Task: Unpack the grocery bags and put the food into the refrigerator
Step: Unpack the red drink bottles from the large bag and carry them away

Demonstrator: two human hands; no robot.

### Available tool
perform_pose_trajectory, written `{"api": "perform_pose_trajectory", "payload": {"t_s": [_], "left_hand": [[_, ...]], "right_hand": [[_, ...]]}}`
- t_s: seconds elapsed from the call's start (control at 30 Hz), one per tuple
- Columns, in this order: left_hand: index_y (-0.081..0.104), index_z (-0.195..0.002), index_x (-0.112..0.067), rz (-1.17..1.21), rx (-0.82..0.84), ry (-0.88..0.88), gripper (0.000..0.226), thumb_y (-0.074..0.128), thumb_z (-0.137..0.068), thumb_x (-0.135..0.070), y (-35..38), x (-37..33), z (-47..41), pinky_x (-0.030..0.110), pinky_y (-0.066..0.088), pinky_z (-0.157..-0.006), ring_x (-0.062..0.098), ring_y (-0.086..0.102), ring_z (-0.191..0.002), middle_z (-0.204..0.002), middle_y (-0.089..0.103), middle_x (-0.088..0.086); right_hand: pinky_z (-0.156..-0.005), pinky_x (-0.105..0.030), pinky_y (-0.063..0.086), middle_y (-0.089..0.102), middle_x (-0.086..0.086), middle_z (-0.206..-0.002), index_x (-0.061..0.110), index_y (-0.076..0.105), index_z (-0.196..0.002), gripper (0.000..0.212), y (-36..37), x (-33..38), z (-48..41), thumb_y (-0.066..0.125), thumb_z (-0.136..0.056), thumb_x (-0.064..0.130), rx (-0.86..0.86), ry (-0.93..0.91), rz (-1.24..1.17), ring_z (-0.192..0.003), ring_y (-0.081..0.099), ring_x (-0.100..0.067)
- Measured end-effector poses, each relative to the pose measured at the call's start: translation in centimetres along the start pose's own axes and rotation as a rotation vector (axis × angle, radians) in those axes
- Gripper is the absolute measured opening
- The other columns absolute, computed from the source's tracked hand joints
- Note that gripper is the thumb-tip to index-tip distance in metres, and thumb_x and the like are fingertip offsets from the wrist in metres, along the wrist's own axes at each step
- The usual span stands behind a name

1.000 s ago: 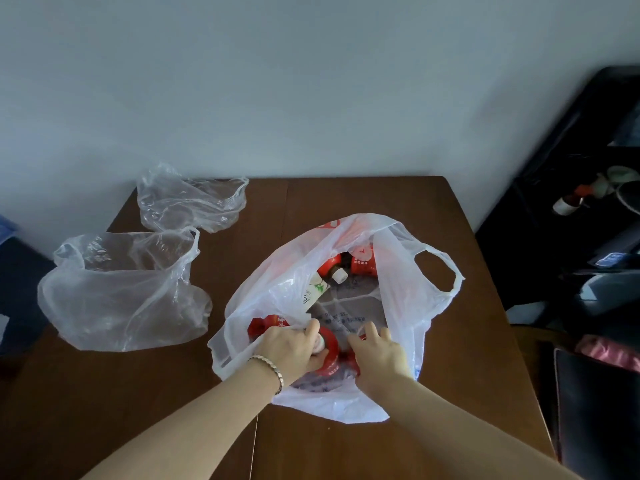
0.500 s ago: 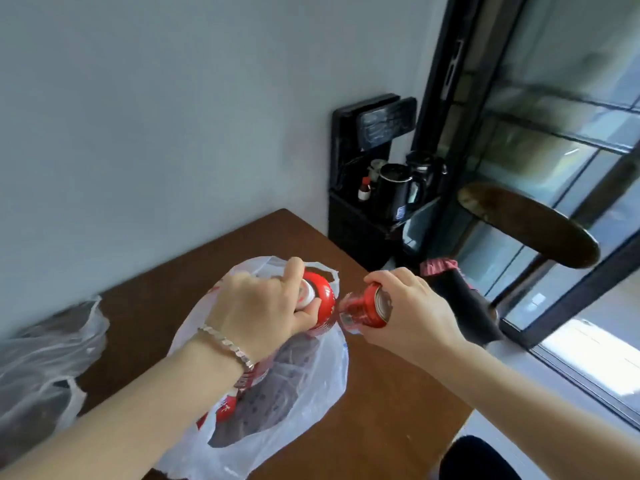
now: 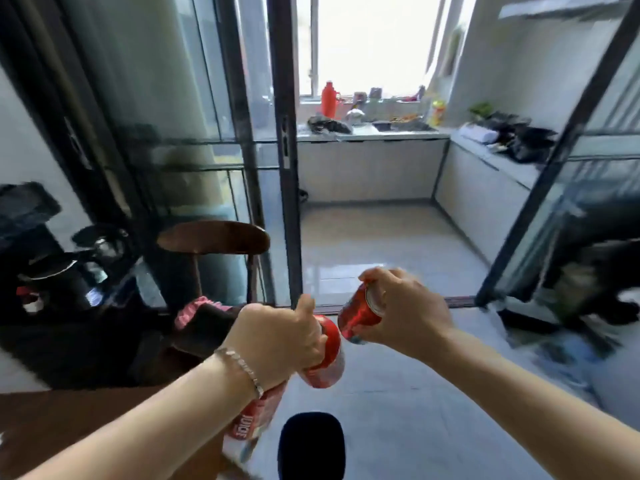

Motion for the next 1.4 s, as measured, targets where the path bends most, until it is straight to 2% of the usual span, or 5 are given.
{"api": "perform_pose_trajectory", "payload": {"t_s": [0.17, 0.43, 0.77, 0.93, 1.4], "left_hand": [[0.071, -0.07, -0.004, 0.253, -0.159, -0.019, 0.047, 0.037, -0.065, -0.035, 0.1, -10.9, -15.2, 0.015, 0.032, -0.039, 0.012, 0.035, -0.019, -0.028, 0.039, -0.004], [0.061, -0.066, -0.01, 0.466, -0.247, 0.218, 0.043, 0.036, -0.072, -0.045, -2.7, -30.2, -36.8, 0.017, 0.031, -0.029, 0.015, 0.038, -0.019, -0.031, 0.045, -0.003], [0.054, -0.058, -0.013, 0.45, -0.395, 0.551, 0.029, 0.054, -0.069, -0.04, -8.1, -48.1, -60.7, 0.011, 0.019, -0.038, 0.014, 0.039, -0.021, -0.047, -0.005, 0.002], [0.042, -0.112, -0.009, 0.579, -0.276, 0.726, 0.034, 0.033, -0.096, -0.039, -9.5, -55.8, -74.7, 0.031, 0.033, -0.054, 0.021, 0.049, -0.066, -0.058, 0.033, -0.001], [0.035, -0.091, -0.019, 0.729, -0.564, 0.696, 0.034, 0.036, -0.09, -0.053, -18.8, -72.4, -104.6, 0.029, 0.034, -0.061, 0.018, 0.051, -0.059, -0.059, 0.045, -0.008]], "right_hand": [[-0.084, -0.027, 0.042, 0.055, 0.003, -0.113, 0.031, 0.049, -0.126, 0.067, -7.9, -17.5, 4.1, 0.074, -0.065, 0.045, -0.129, 0.235, 0.028, -0.109, 0.05, -0.018], [-0.077, -0.026, 0.043, 0.055, 0.005, -0.106, 0.034, 0.049, -0.12, 0.062, -21.8, -42.1, 11.9, 0.073, -0.063, 0.047, -0.295, 0.579, 0.122, -0.105, 0.051, -0.018], [-0.079, -0.026, 0.048, 0.06, 0.007, -0.105, 0.034, 0.055, -0.109, 0.063, -35.0, -65.7, 16.4, 0.085, -0.054, 0.043, -0.554, 0.939, 0.026, -0.093, 0.057, -0.014], [-0.085, -0.03, 0.051, 0.06, 0.006, -0.114, 0.034, 0.05, -0.119, 0.07, -42.3, -75.5, 15.9, 0.083, -0.058, 0.046, -0.601, 1.089, 0.146, -0.103, 0.057, -0.016], [-0.072, -0.03, 0.046, 0.054, 0.013, -0.098, 0.033, 0.05, -0.105, 0.058, -64.3, -98.3, 16.6, 0.084, -0.059, 0.044, -1.163, 1.077, 0.276, -0.097, 0.054, -0.013]]}}
Point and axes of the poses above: each hand's wrist, its own z-axis away from the middle knuckle, its own y-axis out of the palm, x = y × z, the point moved 7 cm from there along -z, towards the middle knuckle
